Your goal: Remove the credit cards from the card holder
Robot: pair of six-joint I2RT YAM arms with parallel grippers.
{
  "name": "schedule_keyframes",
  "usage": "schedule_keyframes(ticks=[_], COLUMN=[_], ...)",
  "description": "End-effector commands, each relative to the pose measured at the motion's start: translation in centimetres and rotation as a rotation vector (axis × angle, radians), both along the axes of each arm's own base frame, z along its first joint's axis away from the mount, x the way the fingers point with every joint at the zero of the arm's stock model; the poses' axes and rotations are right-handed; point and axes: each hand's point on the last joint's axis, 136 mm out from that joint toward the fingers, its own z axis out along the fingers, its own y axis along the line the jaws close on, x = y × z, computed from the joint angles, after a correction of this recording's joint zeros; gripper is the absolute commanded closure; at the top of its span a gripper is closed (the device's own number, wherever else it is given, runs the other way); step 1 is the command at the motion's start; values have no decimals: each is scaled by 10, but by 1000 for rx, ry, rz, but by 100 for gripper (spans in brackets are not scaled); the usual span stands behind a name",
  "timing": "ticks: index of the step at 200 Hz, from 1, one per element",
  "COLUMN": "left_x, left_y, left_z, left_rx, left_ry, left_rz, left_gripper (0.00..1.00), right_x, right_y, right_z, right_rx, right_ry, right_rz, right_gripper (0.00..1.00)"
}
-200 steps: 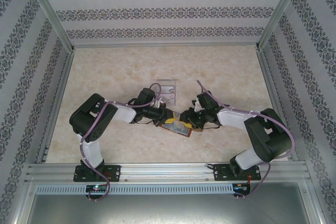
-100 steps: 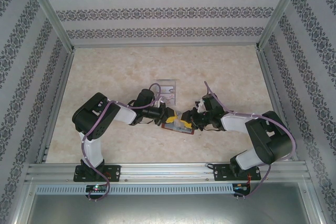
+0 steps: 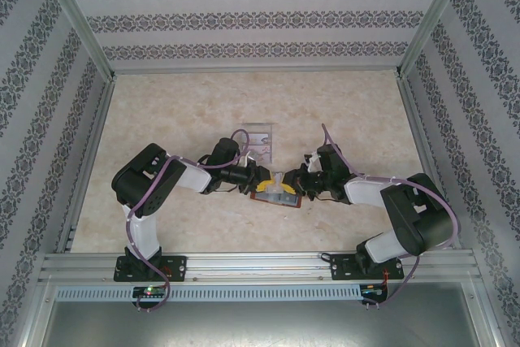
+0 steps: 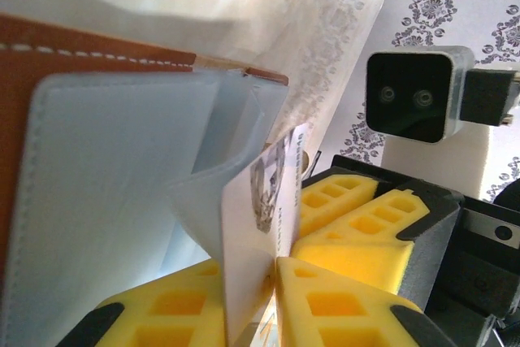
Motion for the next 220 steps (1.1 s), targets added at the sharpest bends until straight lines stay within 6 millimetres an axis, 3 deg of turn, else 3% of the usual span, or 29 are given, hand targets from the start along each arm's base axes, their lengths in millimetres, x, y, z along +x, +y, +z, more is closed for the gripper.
schedule_keyframes(ticks=[1, 30, 64, 85, 105, 131, 183, 220], left_x=[6, 9, 9, 9, 12, 17, 20, 21], left_y=[-1, 7, 32, 41, 37, 30, 23, 14], left_z=[12, 16, 16, 27, 49, 81, 142, 191], left_rx=[-15, 0, 128, 195, 171, 94, -52, -268], left_ry=[-51, -66, -96, -140, -196, -275, -407, -482], left_rz=[-11, 0, -9, -39, -54, -52, -36, -29], left_gripper=[79, 75, 71, 71, 71, 71, 71, 71], right_x=[2, 2, 4, 8, 12, 18, 22, 19], right_y=[-1, -2, -1, 0, 2, 1, -16, -18], right_z=[7, 7, 11, 19, 36, 71, 140, 166], right_rx=[22, 22, 21, 28, 50, 75, 104, 148], right_ry=[-26, -29, -53, -89, -158, -291, -509, -562], right_rz=[-3, -5, 6, 13, 17, 4, -93, -100], right_gripper=[89, 92, 95, 96, 97, 97, 96, 96])
